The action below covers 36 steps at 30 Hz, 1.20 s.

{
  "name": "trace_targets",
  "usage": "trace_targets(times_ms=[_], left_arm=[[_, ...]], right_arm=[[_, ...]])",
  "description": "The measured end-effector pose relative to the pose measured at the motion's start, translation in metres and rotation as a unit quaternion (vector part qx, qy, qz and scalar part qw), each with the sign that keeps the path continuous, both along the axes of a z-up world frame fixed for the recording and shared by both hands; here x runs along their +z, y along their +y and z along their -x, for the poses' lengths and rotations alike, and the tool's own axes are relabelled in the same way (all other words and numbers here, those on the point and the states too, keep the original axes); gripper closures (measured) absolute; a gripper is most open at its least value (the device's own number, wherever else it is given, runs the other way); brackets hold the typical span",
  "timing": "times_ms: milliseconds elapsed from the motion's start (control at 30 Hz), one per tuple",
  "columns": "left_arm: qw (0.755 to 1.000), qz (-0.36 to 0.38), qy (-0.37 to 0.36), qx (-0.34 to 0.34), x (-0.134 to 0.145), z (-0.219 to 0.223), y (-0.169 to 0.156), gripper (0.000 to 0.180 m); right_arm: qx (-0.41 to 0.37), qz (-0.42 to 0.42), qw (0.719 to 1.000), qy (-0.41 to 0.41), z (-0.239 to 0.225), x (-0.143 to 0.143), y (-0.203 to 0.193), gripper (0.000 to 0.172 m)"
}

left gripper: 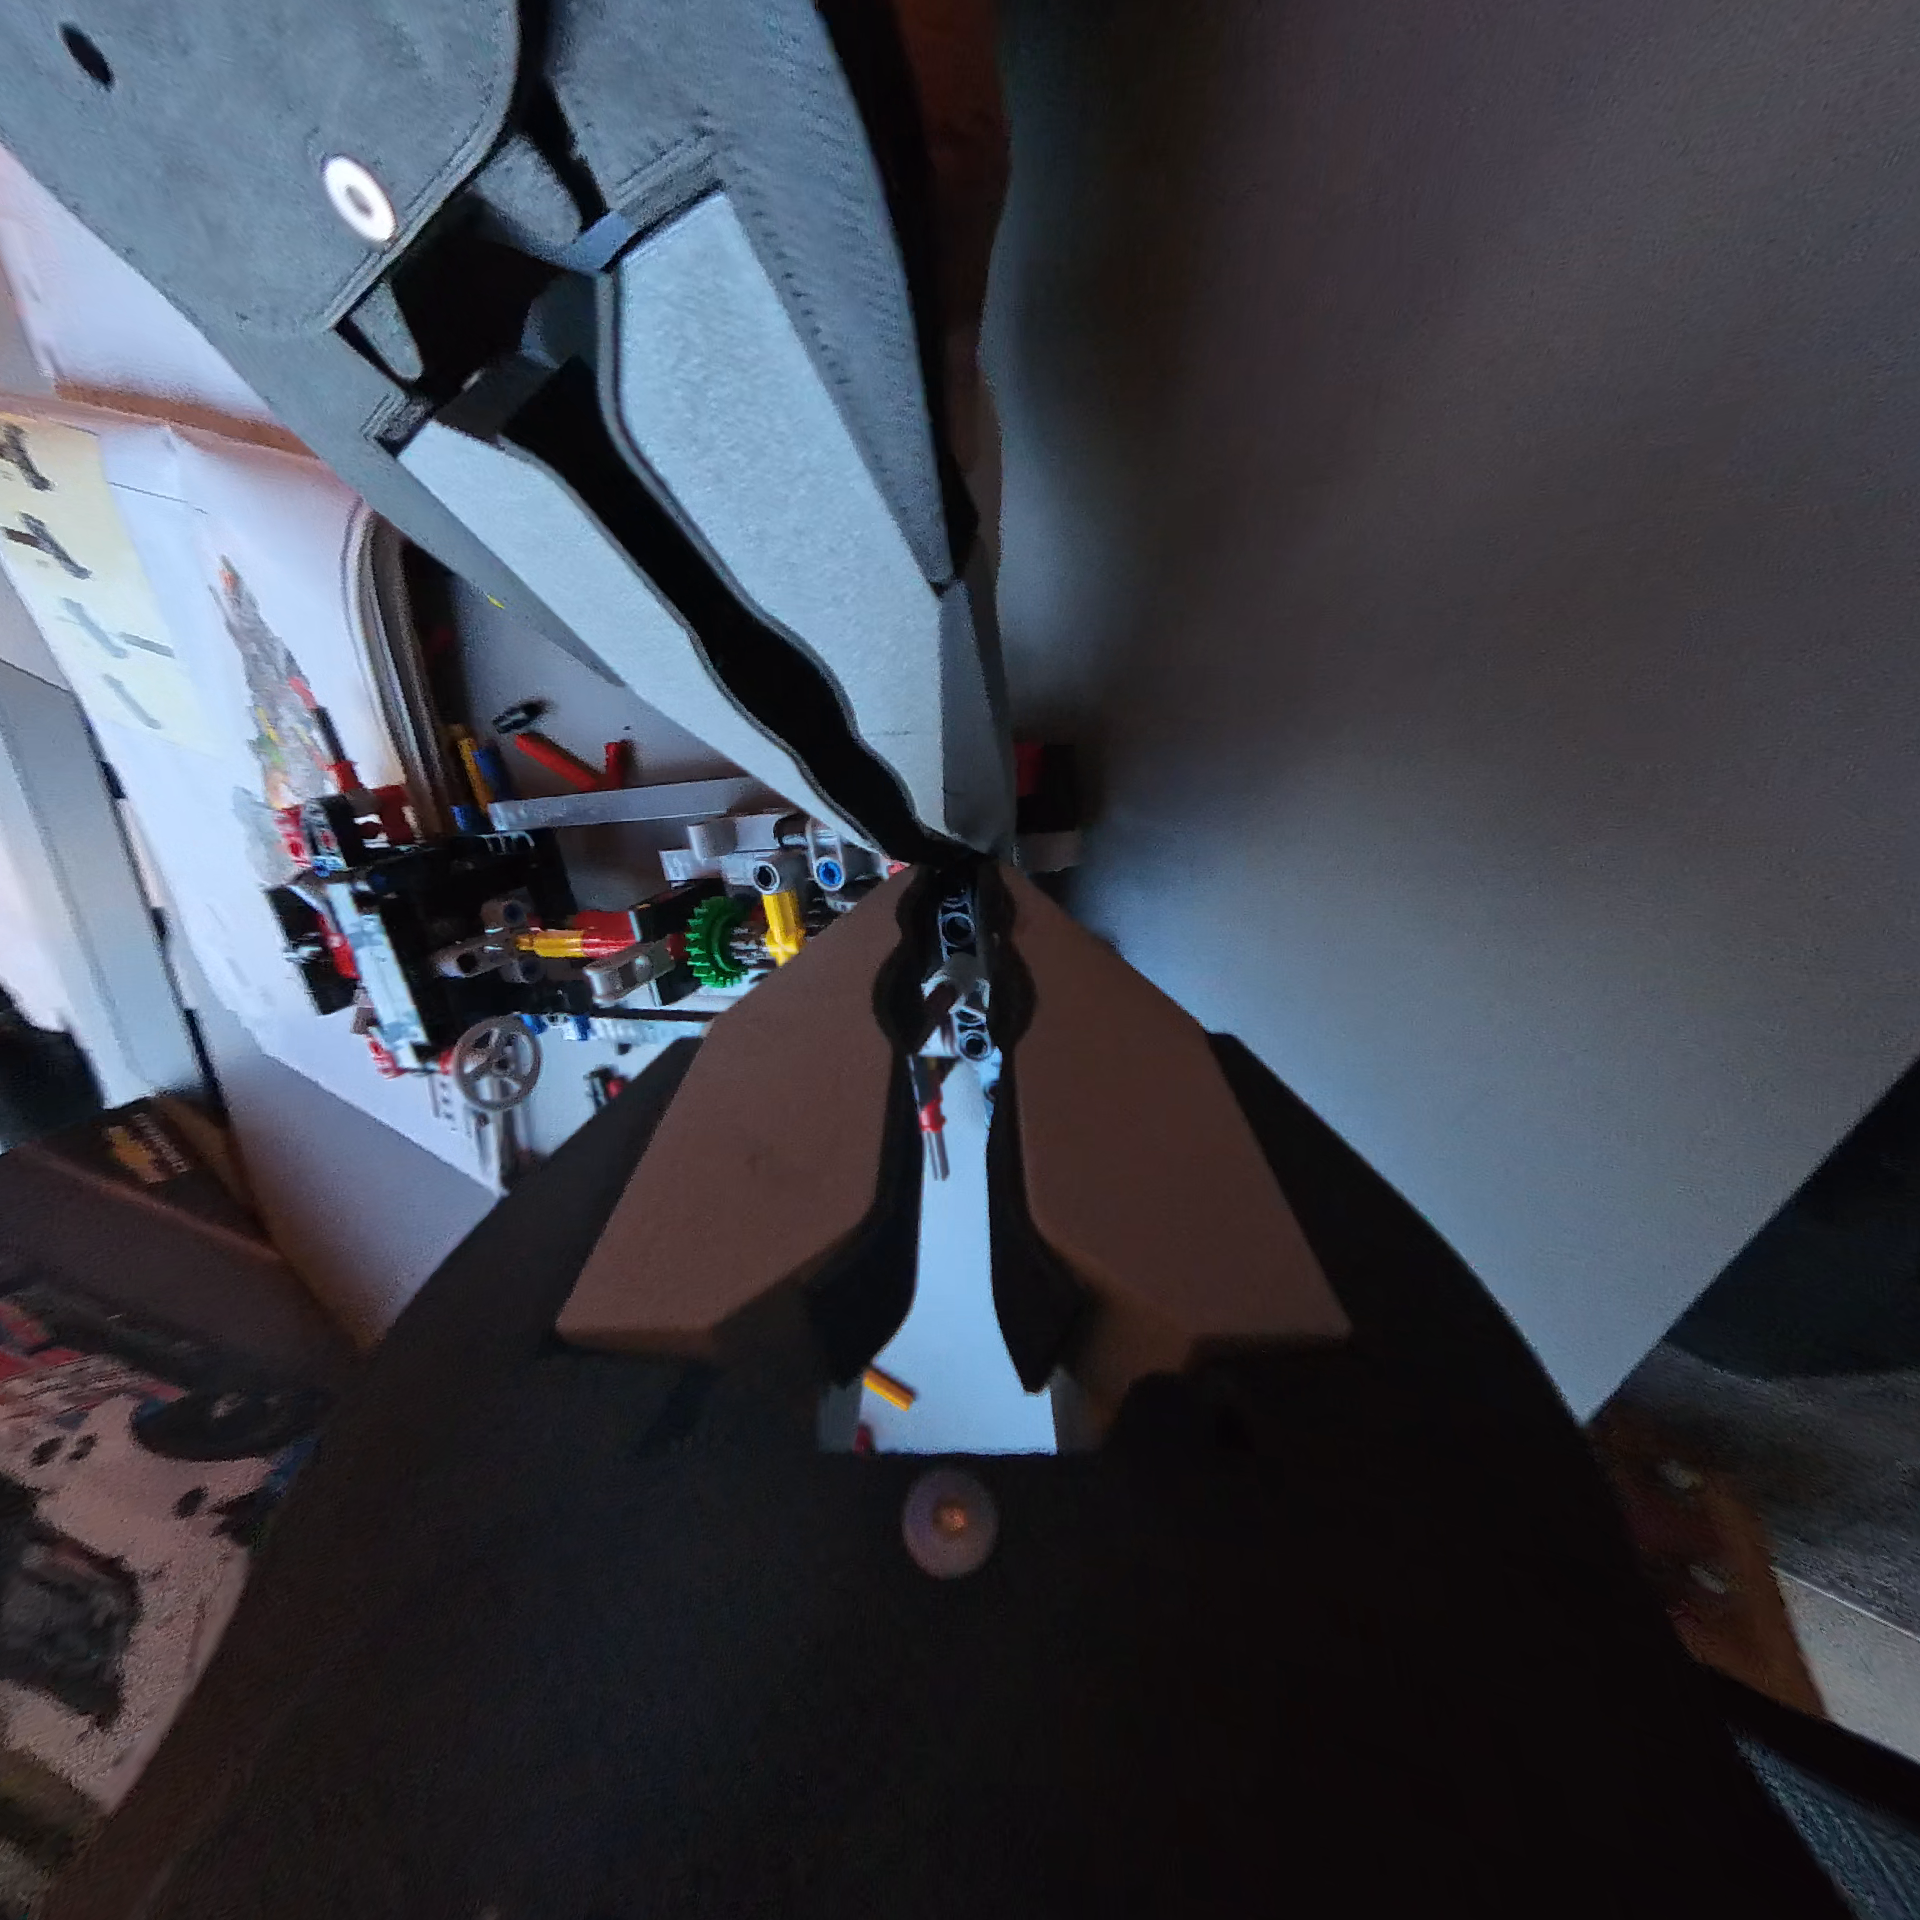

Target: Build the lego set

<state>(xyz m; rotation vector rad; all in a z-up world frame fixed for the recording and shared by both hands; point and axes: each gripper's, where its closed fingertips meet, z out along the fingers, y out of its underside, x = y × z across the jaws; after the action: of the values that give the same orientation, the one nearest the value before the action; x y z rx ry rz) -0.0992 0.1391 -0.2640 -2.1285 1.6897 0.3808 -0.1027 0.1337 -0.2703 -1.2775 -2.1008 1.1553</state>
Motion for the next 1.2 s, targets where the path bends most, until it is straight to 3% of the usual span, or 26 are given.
trace_targets(times_ms=[100, 300, 333, 500, 667, 833, 900, 1100, 1200], left_arm=[[1.000, 0.017, -0.012, 0.011, 0.000, 0.000, 0.001, 0.175], [0.982, 0.103, -0.142, 0.065, 0.006, -0.010, -0.002, 0.173], [0.980, 0.100, -0.160, 0.067, 0.012, -0.012, -0.001, 0.161], [0.973, 0.033, -0.215, 0.079, 0.056, 0.006, 0.000, 0.151], [0.970, 0.056, -0.213, 0.106, 0.023, 0.029, -0.021, 0.147], [0.965, 0.037, -0.234, 0.113, -0.006, 0.039, -0.015, 0.149], [0.953, 0.050, -0.278, 0.110, -0.006, 0.030, -0.015, 0.150], [0.959, 0.014, -0.265, 0.100, 0.000, 0.033, -0.015, 0.163], [0.957, 0.035, -0.269, 0.104, -0.007, 0.032, -0.022, 0.157]], right_arm=[[-0.005, 0.007, 1.000, -0.002, 0.001, 0.000, 0.002, 0.166], [0.019, 0.045, 0.999, 0.003, -0.004, 0.008, -0.002, 0.167], [0.013, 0.045, 0.999, 0.004, -0.004, 0.008, 0.000, 0.166], [0.010, 0.037, 0.999, 0.007, -0.004, 0.008, 0.001, 0.158], [-0.004, 0.064, 0.996, 0.061, -0.010, 0.028, 0.004, 0.143], [-0.048, 0.012, 0.996, 0.080, -0.020, 0.025, 0.007, 0.132], [-0.063, -0.020, 0.995, 0.070, -0.021, 0.018, 0.004, 0.132], [-0.102, -0.081, 0.990, 0.060, -0.018, 0.009, 0.008, 0.138], [-0.113, -0.101, 0.986, 0.063, -0.016, 0.008, 0.010, 0.139]])
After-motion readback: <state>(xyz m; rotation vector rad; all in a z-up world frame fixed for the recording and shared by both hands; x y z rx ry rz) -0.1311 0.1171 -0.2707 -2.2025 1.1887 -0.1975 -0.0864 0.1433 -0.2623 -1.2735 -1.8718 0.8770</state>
